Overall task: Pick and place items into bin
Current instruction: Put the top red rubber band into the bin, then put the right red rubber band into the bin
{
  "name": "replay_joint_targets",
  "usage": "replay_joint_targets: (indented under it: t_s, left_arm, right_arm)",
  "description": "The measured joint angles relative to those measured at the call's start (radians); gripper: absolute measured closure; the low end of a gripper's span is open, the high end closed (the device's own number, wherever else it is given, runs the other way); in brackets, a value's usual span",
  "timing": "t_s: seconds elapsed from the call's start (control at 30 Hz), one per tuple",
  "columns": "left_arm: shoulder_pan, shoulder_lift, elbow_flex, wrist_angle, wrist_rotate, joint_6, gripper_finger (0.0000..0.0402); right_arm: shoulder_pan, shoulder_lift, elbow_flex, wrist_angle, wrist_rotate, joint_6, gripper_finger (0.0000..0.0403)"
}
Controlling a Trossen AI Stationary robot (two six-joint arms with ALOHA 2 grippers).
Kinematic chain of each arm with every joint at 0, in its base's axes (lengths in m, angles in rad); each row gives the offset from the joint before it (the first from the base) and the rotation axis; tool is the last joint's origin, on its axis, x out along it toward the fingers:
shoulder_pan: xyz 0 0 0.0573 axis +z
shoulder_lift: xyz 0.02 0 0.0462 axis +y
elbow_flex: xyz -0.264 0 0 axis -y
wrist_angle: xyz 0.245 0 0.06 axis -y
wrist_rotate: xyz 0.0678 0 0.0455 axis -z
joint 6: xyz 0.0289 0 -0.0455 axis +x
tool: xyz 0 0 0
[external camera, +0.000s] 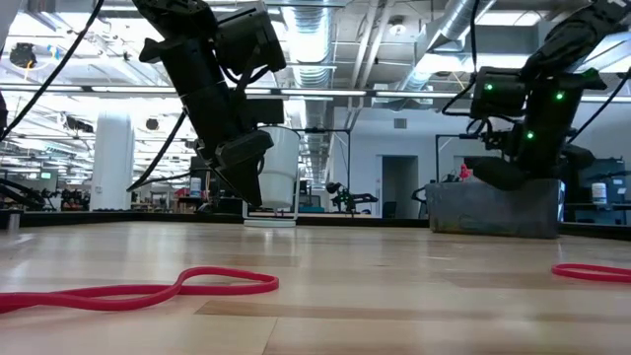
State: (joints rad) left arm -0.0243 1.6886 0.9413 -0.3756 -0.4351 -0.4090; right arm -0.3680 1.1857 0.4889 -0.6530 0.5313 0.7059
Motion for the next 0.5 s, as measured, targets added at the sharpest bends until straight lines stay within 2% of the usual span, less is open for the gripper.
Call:
replay_joint_targets:
  t_s: [0.17, 0.33, 0.5]
  left_arm:
    - [0.0, 0.0, 0.0, 0.0, 0.0, 0.004, 0.026]
    - [0.0, 0.0, 0.0, 0.0, 0.004, 0.004, 0.026]
    - [-0.009, 0.0, 0.0, 0.0, 0.077, 0.009, 0.026]
  right_arm:
    - [0.008, -0.016, 0.018, 0.011, 0.024, -0.011, 0.0322]
    - [0.011, -0.076, 0.082, -0.014, 0.004, -0.085, 0.0321]
    - [0.085, -0.163, 0.158, -0.041, -0.036, -0.172, 0.0321]
